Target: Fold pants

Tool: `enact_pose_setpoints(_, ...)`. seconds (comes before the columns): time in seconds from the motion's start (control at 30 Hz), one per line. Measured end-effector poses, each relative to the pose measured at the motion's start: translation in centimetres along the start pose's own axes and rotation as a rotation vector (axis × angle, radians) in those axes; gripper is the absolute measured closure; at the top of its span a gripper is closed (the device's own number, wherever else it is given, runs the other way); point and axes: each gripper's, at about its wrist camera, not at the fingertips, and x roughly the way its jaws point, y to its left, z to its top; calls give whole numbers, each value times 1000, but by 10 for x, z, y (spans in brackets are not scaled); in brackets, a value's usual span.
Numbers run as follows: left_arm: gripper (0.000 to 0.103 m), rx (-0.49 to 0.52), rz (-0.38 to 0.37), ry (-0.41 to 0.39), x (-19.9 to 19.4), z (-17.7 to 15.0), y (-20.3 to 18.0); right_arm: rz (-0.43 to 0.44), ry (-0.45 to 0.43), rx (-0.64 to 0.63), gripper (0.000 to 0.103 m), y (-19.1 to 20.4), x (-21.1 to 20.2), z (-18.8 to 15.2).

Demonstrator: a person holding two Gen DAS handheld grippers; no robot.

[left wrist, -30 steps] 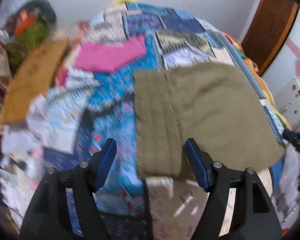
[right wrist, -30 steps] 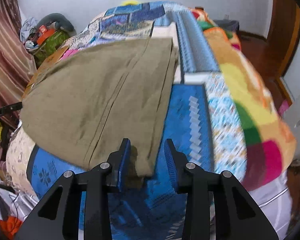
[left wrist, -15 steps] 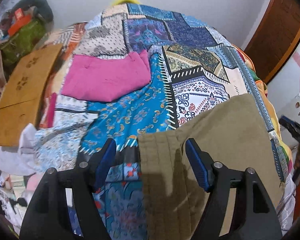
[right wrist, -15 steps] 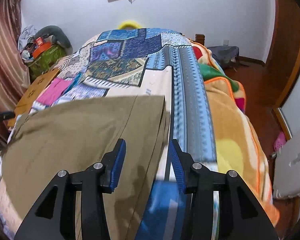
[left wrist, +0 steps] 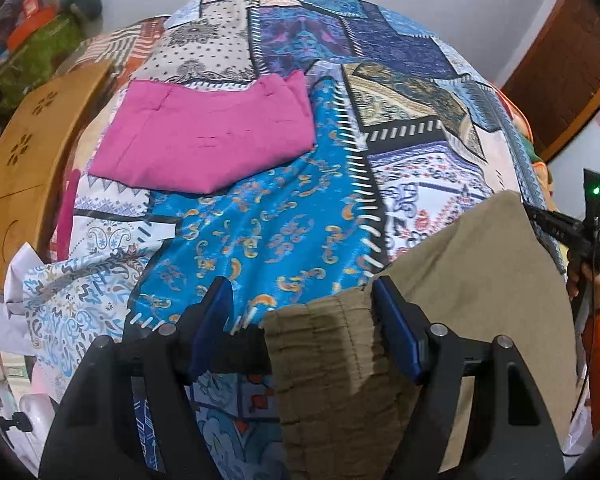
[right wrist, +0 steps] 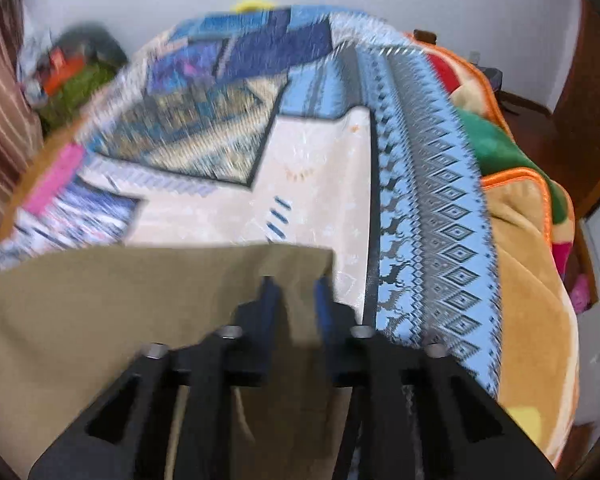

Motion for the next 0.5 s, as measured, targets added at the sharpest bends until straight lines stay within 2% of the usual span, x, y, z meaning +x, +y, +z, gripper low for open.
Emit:
enact_pose_setpoints(0.13, 28, -26, 43, -17, 5, -4, 0, -58, -12, -15, 102, 4, 10, -7)
enact_pose_setpoints(0.3, 29, 9, 93, -24, -10, -2, -9, -127, 39, -50, 102, 13, 6, 1)
enact_pose_setpoints(0.4, 29, 48, 121, -82, -37, -2, -17, -133, 45, -88, 96, 20, -14, 3)
enact_pose_setpoints(0.5, 28, 103, 99, -116, -57, 0, -30, -102, -20, -123, 94, 29, -55, -2)
